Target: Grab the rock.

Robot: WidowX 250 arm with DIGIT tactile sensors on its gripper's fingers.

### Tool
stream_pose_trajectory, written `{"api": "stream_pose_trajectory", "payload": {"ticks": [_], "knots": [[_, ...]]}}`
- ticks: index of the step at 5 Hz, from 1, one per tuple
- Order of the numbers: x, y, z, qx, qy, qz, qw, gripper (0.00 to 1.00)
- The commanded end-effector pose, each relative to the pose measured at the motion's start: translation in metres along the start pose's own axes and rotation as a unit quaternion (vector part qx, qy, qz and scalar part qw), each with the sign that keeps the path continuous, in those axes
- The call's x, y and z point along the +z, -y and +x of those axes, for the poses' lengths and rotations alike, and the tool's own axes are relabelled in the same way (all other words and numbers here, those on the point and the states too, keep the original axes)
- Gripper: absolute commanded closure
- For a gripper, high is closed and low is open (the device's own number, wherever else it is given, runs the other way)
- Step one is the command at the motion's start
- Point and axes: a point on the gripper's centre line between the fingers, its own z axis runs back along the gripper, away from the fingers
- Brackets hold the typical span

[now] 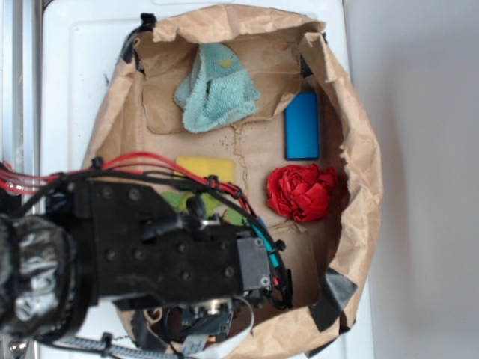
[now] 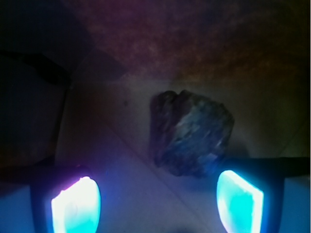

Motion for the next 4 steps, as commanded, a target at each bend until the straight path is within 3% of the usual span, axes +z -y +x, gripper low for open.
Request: {"api": "stream_pose_trajectory", "payload": {"ticks": [1,2,3,4], "knots": [[0.014,0.016,0.029,-0.074,0.033,0.005,0.997,0.00],[0.011,0.009,0.035,-0.073,0.057,-0.003,0.996,0.00],[0.005,0.006,0.038,-0.071,0.069,-0.029,0.995,0.00],[0.001,0.005,0.038,-0.071,0.070,-0.037,0.994,0.00]]}}
